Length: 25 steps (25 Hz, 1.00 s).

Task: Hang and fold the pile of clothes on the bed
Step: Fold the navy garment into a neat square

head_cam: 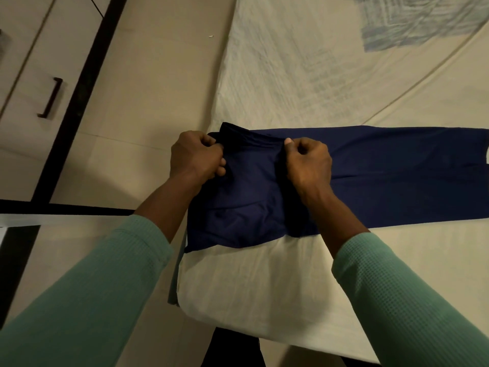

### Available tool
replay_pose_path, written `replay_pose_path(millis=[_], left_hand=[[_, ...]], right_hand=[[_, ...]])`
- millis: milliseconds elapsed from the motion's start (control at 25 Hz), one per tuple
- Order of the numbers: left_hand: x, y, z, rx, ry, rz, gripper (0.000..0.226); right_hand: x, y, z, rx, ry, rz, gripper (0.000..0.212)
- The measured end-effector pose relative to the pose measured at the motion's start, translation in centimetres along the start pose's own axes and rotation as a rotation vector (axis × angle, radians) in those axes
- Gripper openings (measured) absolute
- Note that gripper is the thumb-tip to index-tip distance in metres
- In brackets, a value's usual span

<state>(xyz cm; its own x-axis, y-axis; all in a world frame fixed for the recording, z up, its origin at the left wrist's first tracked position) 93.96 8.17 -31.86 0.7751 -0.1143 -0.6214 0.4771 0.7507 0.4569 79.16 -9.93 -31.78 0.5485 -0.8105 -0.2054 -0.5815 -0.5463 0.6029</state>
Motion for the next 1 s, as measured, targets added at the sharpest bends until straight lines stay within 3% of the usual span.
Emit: replay_pose_path(millis=[120, 200, 280, 360, 560, 680, 1000], left_hand=[[0.0, -0.1, 0.4, 0.006, -0.057, -0.037, 0.014], [0.3, -0.2, 1.2, 0.015, -0.116, -0.063, 0.022], [0.7, -0.2, 2.0, 0.073, -0.159, -0.069, 0.024], [1.3, -0.5, 2.7, 0.165, -0.196, -0.069, 0.023], [2.7, -1.1, 3.5, 0.297, -0.273, -0.082, 0.01], [3.3, -0.9, 3.4, 0.135, -0.185, -0.066, 0.007], [1.2, -0.7, 3.8, -0.159, -0.061, -0.228, 0.012]], right_hand=[[-0.3, 0.0, -0.7, -0.064, 0.117, 0.013, 0.026], [0.1, -0.1, -1.3, -0.134, 0.155, -0.063, 0.032], [0.8, 0.0, -1.4, -0.226, 0.164, -0.104, 0.021], [1.5, 0.2, -1.3, -0.266, 0.197, -0.112, 0.007], [2.3, 0.5, -0.8, -0.362, 0.27, -0.265, 0.008], [2.8, 1.1, -0.1, -0.148, 0.208, -0.175, 0.008], [2.3, 1.6, -1.2, 0.064, 0.215, -0.139, 0.008]])
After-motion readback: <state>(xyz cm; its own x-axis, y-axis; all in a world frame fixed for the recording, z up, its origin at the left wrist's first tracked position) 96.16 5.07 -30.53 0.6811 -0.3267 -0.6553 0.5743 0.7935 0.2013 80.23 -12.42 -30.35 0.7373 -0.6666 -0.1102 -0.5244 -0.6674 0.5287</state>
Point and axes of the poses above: each hand's wrist, its own x-axis towards the middle knuckle, its own y-axis out of the back of the hand, z = x × y, the point moved 5 cm from there along x, towards the middle knuckle, and after that the axes turned 8 degrees about y, right-handed, at the moved point
